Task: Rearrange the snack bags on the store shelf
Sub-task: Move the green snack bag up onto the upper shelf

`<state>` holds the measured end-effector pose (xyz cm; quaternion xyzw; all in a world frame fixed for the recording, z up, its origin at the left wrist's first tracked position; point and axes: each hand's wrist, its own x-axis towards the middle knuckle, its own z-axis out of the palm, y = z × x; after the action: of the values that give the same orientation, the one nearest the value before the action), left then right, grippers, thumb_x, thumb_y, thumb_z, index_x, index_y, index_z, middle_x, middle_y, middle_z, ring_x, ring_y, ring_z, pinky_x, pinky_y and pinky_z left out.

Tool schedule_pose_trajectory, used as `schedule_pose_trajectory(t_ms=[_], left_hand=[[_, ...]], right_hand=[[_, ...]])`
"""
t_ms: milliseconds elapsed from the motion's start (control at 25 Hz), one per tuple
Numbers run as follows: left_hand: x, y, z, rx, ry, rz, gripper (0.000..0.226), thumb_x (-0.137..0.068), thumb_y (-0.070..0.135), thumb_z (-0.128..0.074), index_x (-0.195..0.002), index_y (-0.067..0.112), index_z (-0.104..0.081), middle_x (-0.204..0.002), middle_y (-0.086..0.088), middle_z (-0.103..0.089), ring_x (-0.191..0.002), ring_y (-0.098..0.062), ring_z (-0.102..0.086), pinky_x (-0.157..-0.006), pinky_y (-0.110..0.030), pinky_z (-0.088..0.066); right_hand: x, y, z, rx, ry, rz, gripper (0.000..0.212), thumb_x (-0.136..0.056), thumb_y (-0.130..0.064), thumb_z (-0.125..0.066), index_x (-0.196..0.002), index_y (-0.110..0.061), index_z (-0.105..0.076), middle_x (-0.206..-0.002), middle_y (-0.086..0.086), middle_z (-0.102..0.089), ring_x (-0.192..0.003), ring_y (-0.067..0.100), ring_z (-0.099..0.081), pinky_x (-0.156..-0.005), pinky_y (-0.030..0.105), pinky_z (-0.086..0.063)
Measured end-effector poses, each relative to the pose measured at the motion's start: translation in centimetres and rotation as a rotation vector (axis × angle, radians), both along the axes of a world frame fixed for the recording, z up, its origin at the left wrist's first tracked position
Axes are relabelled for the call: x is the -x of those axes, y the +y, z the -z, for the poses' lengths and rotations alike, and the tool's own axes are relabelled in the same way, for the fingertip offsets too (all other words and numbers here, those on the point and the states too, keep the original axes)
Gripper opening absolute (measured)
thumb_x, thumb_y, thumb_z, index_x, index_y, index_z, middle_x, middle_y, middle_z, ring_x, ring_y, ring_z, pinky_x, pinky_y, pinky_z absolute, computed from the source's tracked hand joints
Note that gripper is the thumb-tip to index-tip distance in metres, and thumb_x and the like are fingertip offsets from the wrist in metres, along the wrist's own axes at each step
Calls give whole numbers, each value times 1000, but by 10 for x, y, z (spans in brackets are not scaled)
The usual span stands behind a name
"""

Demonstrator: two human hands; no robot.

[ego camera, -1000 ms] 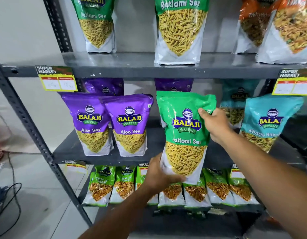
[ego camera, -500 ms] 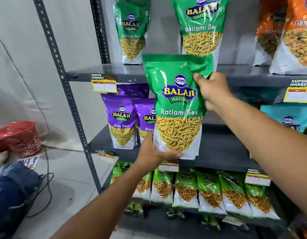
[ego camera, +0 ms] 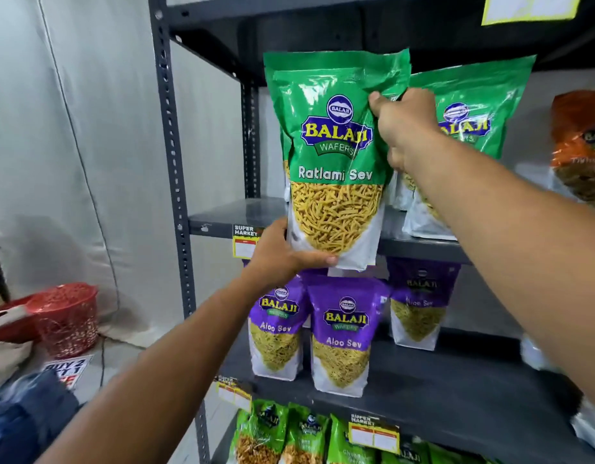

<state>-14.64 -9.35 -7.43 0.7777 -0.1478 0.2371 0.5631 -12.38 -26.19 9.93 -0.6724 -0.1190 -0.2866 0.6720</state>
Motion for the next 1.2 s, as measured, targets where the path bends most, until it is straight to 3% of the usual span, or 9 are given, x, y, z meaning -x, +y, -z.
schedule_pose_trajectory(t_ms=[120, 240, 360, 600, 760, 920, 1000, 1080, 1200], left_hand=[[-35, 26, -22, -50, -24, -26, 53, -52, 16, -98, -95, 22, -69, -92, 7, -79, -87, -6, -76, -86, -30, -59], [-70, 53, -41, -110, -23, -63, 81, -39, 43, -99, -109, 18, -69, -104, 1, -79, -99, -18, -75, -94, -47, -58], [-94, 73, -51, -195, 13, -109, 83, -36, 52, -98, -107, 20, -68, -103, 2, -78, -98, -18, -74, -92, -46, -58], [-122, 95, -49, -295, 103, -130, 76, -40, 47, -97, -105, 22, -66, -100, 6, -76, -96, -12, -70, -95, -42, -56], [-124, 103, -49, -259, 70, -110, 76, -42, 38, -99, -107, 27, -62, -103, 9, -75, -98, -10, -70, -95, -35, -54], [-126, 114, -57, -267, 55, -38, 64, -52, 17, -97, -107, 15, -65, -105, 3, -76, -101, -15, -72, -97, -34, -54], [-126, 114, -60, -320, 42, -44, 50, -59, 8, -94, -96, 22, -64, -96, 7, -74, -91, -9, -72, -86, -21, -55], [-128, 114, -61, -337, 30, -60, 50, -60, 5, -93, -99, 18, -64, -97, 2, -74, -88, -13, -71, -81, -18, -55], [-127, 118, -60, -283, 45, -41, 51, -62, 2, -91, -103, 15, -63, -105, -5, -75, -93, -17, -71, -92, -30, -56]], right_hand=[[-23, 23, -23, 3, -40, 45, 34, -87, -27, -59, -65, -18, -35, -73, -3, -44, -66, 9, -41, -63, 24, -36], [-50, 46, -36, -12, -71, 59, 32, -87, -25, -59, -64, -18, -38, -70, -3, -47, -62, 10, -43, -55, 24, -36], [-79, 64, -39, -21, -83, 82, 24, -83, -28, -62, -67, -17, -47, -83, 4, -62, -80, 25, -61, -72, 35, -52], [-112, 87, -23, 70, -54, 96, 16, -86, -28, -60, -75, -17, -59, -76, -4, -64, -67, 15, -60, -62, 27, -45], [-94, 72, -6, 49, 10, -331, 19, -81, -25, -68, -85, -15, -52, -80, -5, -67, -66, 9, -67, -64, 30, -55], [-87, 44, 55, 700, 161, -381, 38, -71, -6, -76, -99, -18, -52, -94, -4, -67, -86, 8, -65, -80, 23, -48], [-93, 45, 77, 828, 171, -254, 41, -67, -6, -79, -96, -17, -54, -98, 7, -70, -95, 22, -66, -88, 35, -51], [-94, 51, 84, 793, 133, -243, 34, -67, -3, -78, -86, -18, -54, -90, 9, -70, -89, 24, -67, -83, 33, -53], [-90, 59, 85, 745, 120, -290, 37, -72, 1, -73, -75, -25, -48, -76, -7, -62, -71, 4, -58, -62, 13, -41]])
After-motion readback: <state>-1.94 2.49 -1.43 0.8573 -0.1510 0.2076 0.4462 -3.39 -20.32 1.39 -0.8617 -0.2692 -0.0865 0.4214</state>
